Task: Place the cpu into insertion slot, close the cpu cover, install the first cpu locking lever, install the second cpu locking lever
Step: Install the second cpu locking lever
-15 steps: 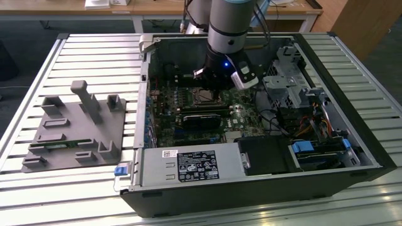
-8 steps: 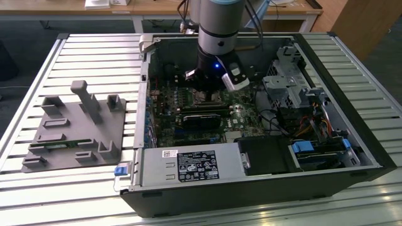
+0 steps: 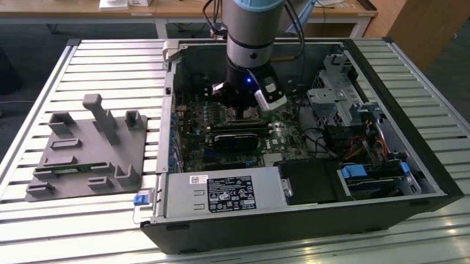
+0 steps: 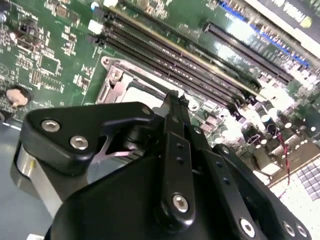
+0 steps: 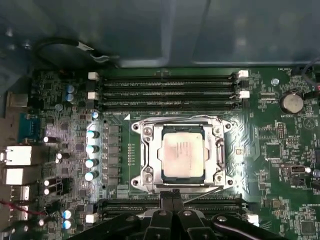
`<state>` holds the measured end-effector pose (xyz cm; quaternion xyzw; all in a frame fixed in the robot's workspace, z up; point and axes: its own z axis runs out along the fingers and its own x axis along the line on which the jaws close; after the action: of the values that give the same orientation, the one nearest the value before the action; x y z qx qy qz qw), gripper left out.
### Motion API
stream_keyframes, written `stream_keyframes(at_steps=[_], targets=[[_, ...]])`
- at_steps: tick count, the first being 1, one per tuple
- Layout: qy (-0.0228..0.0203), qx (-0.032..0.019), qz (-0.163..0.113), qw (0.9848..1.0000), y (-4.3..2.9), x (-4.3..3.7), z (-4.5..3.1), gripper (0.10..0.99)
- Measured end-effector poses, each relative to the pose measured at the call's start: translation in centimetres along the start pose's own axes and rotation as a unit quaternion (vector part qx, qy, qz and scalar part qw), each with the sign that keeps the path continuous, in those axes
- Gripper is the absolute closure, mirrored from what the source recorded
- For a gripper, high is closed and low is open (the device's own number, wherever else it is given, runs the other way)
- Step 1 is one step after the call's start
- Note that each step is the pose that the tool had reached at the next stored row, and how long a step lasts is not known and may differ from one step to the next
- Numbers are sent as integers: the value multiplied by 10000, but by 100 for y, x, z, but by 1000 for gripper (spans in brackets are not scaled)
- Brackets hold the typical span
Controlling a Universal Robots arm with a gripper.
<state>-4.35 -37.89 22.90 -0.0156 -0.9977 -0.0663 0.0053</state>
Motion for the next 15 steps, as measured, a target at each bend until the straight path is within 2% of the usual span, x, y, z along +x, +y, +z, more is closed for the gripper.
stream_keyframes(at_steps=[3, 6, 9, 15], targets=[[1, -35, 1, 10000, -49, 18, -7, 980], [2, -80, 0, 10000, -75, 83, -9, 980], [2, -91, 0, 10000, -99, 119, 4, 980], [3, -92, -1, 10000, -118, 128, 99, 980]])
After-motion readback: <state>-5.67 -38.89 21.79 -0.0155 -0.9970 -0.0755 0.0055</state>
